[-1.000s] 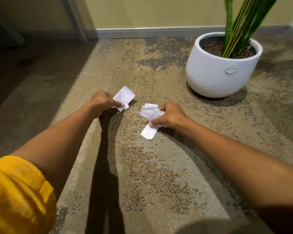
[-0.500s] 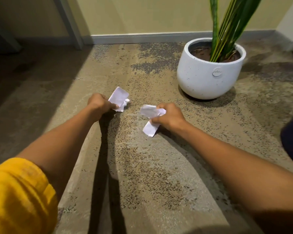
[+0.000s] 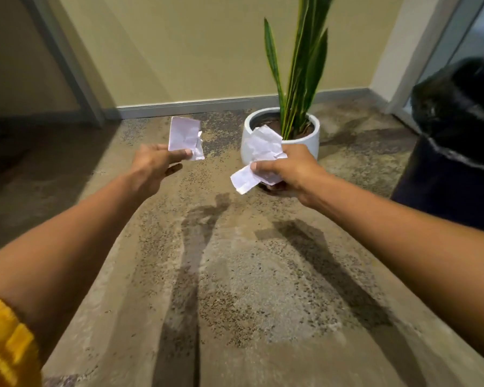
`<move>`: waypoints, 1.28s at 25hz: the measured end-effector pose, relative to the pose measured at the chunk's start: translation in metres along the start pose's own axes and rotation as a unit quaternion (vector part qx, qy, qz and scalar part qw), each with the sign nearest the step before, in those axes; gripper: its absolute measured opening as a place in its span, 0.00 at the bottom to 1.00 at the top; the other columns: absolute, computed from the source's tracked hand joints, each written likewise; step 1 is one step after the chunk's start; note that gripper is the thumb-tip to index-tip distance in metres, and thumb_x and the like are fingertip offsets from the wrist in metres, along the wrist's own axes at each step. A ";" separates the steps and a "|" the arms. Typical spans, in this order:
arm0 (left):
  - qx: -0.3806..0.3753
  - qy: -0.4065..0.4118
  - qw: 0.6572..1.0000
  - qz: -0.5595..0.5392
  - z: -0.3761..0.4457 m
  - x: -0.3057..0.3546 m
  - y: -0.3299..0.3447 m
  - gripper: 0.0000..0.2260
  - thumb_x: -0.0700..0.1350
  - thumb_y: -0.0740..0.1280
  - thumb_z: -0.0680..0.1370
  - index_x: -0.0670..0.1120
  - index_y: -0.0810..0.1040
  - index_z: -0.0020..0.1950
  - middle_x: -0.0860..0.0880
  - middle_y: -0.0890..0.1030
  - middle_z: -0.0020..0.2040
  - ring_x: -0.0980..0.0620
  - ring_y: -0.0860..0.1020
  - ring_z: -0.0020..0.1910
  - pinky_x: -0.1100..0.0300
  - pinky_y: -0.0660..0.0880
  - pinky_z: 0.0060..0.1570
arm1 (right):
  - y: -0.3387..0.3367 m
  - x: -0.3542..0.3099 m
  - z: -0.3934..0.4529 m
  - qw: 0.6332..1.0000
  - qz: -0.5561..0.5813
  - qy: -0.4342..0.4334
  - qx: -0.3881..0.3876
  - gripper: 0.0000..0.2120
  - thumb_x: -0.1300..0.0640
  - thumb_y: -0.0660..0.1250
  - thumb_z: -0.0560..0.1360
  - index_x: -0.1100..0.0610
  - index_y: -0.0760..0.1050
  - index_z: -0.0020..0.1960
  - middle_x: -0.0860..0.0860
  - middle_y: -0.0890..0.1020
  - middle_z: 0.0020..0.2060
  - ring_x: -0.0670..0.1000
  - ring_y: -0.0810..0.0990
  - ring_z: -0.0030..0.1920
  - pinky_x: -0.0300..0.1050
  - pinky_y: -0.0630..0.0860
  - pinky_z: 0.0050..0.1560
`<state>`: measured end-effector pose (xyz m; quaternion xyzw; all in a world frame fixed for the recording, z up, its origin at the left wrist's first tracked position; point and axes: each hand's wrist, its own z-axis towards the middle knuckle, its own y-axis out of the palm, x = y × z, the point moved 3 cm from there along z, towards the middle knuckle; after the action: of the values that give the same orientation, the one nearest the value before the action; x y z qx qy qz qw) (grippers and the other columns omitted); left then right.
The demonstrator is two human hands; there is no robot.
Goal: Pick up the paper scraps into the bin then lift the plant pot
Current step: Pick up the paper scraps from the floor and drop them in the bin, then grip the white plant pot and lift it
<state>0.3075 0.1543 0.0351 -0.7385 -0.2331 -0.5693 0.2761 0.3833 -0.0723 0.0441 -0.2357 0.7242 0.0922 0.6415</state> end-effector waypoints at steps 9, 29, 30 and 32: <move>-0.123 0.165 0.979 0.014 -0.126 0.152 0.176 0.05 0.36 0.74 0.68 0.39 0.79 0.38 0.41 0.82 0.44 0.48 0.80 0.39 0.57 0.80 0.43 | -0.187 -0.135 -0.079 0.950 -0.095 -0.158 0.252 0.20 0.60 0.76 0.66 0.58 0.78 0.57 0.57 0.81 0.52 0.57 0.82 0.50 0.49 0.81 0.42; -0.201 0.297 0.907 0.220 -0.225 0.165 0.306 0.09 0.36 0.72 0.71 0.41 0.81 0.50 0.45 0.78 0.41 0.51 0.77 0.36 0.59 0.79 0.41 | -0.272 -0.111 -0.116 0.921 -0.223 -0.121 0.296 0.10 0.63 0.74 0.68 0.51 0.76 0.36 0.50 0.82 0.43 0.52 0.82 0.47 0.52 0.82 0.49; -0.183 0.313 0.904 0.225 -0.218 0.164 0.298 0.06 0.37 0.72 0.71 0.43 0.81 0.47 0.46 0.79 0.40 0.51 0.78 0.36 0.58 0.78 0.41 | -0.259 -0.115 -0.113 0.920 -0.210 -0.148 0.296 0.11 0.62 0.73 0.69 0.50 0.75 0.35 0.49 0.82 0.41 0.50 0.82 0.47 0.51 0.82 0.49; -0.135 0.336 0.902 0.234 -0.201 0.156 0.278 0.02 0.39 0.70 0.73 0.44 0.80 0.44 0.48 0.78 0.38 0.53 0.77 0.36 0.60 0.75 0.37 | -0.227 -0.121 -0.106 0.921 -0.190 -0.200 0.276 0.13 0.63 0.71 0.71 0.48 0.74 0.34 0.49 0.82 0.41 0.49 0.82 0.47 0.49 0.82 0.49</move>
<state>0.3856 -0.1813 0.1870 -0.5670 0.1317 -0.7287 0.3607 0.4019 -0.2893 0.2174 -0.1594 0.5187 -0.1899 0.8182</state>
